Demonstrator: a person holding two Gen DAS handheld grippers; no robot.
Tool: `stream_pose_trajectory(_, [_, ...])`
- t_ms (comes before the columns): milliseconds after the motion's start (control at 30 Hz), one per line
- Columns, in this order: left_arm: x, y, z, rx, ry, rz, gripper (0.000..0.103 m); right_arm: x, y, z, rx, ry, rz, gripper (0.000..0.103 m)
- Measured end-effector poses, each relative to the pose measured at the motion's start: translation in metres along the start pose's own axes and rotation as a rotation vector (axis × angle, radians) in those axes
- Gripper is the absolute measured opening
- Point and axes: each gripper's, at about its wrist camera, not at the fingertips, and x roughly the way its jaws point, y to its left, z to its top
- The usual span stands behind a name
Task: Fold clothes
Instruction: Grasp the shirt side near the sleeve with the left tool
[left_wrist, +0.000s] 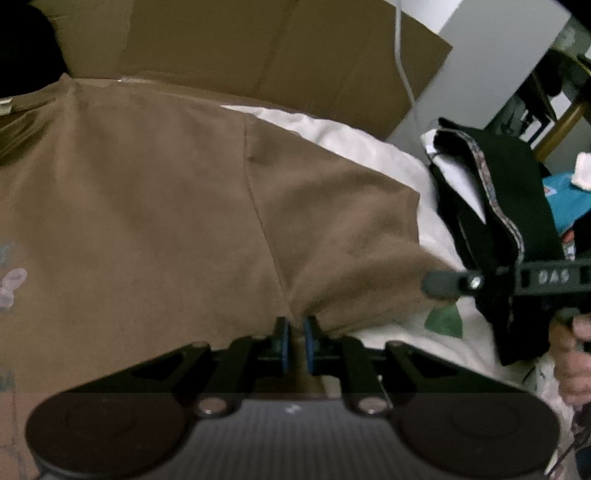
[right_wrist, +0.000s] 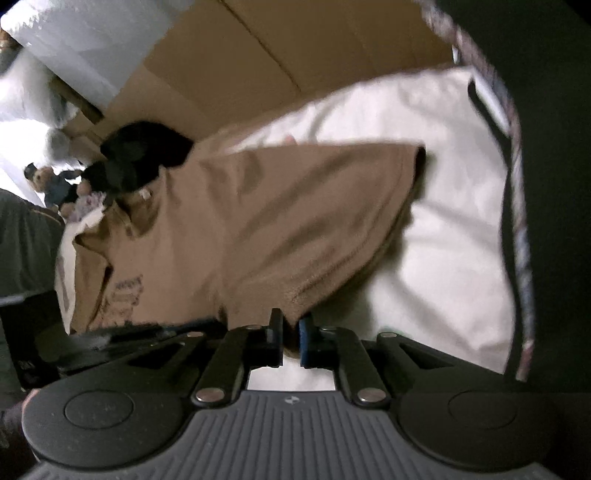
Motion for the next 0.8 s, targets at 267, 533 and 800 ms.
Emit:
stream_pose_trajectory(267, [0.003,0.004,0.000,-0.016,-0.017,-0.013,0.008,-0.008,0.017,0.015,-0.027,-0.009,0.023,0.008])
stream_pose_trajectory(533, [0.009,0.004,-0.002,0.006,-0.024,-0.035,0.007,-0.004,0.053,0.026,-0.087,-0.014,0.094,0.008])
stream_pose_trajectory(800, [-0.019,0.012,-0.016,-0.031,-0.039,-0.099,0.010,0.021,0.100,0.020,-0.177,0.008,0.118,0.008])
